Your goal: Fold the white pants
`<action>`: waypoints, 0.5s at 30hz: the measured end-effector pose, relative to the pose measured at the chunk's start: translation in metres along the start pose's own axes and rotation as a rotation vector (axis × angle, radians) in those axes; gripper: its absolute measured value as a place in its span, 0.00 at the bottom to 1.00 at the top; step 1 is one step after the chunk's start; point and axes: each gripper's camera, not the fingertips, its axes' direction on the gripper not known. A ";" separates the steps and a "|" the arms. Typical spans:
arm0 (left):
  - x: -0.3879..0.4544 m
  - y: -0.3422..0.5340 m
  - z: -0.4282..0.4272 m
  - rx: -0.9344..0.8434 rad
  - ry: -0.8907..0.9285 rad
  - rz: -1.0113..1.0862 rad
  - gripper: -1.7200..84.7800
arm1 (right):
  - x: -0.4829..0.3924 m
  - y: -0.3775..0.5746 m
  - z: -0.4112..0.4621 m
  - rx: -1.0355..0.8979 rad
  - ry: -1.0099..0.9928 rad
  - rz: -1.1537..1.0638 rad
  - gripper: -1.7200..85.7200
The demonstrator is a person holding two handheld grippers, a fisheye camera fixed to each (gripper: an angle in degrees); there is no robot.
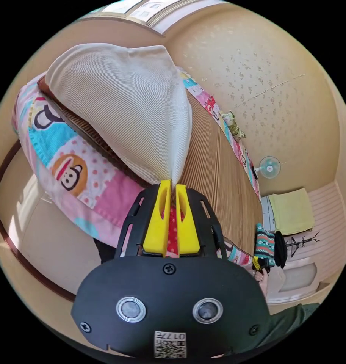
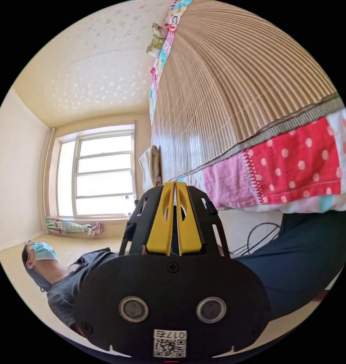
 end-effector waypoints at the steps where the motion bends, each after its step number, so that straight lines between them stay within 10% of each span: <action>1: 0.001 0.006 0.004 -0.018 0.036 0.009 0.02 | -0.003 0.001 -0.001 -0.021 0.014 -0.011 0.02; 7: 0.034 0.016 0.062 -0.258 0.385 0.128 0.02 | -0.005 0.008 -0.028 -0.036 0.008 -0.033 0.03; 15: 0.149 -0.090 0.026 -0.152 0.545 0.535 0.01 | -0.010 0.024 -0.066 0.045 -0.010 -0.053 0.02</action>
